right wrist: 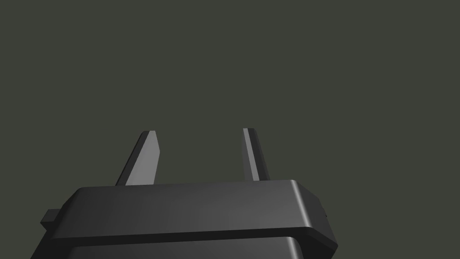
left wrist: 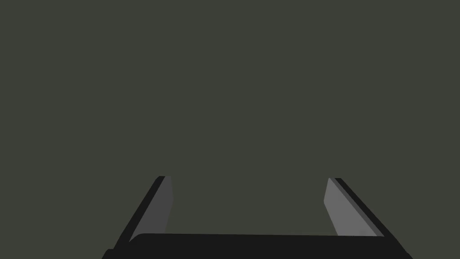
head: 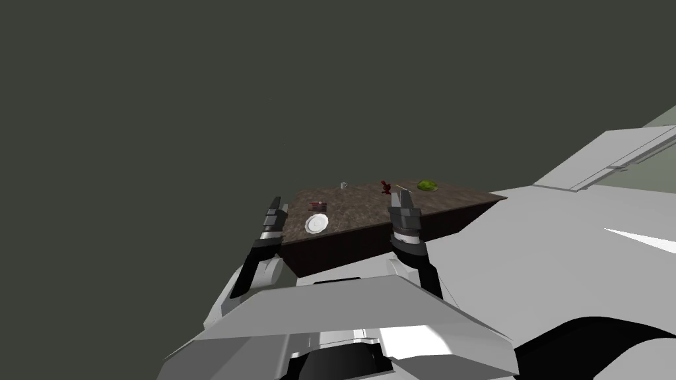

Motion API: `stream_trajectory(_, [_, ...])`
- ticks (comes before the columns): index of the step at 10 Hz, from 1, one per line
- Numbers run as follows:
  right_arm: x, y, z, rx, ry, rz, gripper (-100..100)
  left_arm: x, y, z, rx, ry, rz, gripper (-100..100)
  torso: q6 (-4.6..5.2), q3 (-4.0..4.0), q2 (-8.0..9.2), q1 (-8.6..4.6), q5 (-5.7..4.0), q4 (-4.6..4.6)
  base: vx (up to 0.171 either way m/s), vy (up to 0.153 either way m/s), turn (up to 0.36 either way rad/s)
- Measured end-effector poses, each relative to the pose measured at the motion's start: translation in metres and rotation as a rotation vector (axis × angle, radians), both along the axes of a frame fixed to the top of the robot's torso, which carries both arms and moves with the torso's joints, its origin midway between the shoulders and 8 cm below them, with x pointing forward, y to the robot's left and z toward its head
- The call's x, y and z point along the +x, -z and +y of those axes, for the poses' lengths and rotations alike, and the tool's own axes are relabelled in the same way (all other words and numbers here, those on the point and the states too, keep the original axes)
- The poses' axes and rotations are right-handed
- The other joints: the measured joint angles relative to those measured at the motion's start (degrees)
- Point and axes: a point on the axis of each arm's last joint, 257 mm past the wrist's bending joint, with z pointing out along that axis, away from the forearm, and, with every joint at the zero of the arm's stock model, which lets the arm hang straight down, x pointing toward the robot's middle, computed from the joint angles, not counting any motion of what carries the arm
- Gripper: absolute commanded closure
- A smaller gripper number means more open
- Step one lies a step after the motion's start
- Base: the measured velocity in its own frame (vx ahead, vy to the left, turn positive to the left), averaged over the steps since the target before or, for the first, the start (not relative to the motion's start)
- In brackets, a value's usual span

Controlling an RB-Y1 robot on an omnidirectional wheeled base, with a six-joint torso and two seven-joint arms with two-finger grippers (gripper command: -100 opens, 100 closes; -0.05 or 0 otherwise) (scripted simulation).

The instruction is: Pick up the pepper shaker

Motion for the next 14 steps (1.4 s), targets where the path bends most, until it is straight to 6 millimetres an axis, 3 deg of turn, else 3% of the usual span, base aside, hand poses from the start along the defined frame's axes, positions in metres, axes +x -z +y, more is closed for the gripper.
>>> stream_trajectory(6, [0.000, 0.000, 0.000, 0.000, 0.000, 0.000, 0, 0.051, 0.028, 0.008, -0.025, 0.004, 0.135, -100, 0.00, -0.12, -0.22, 0.09, 0.02, -0.05, -0.052, -0.035, -0.046])
stream_trajectory(14, [0.000, 0.000, 0.000, 0.000, 0.000, 0.000, 0, 0.104, 0.066, 0.023, -0.061, -0.010, 0.309, -100, -0.01, -0.17, -0.30, 0.16, 0.03, -0.07, -0.027, -0.025, -0.056])
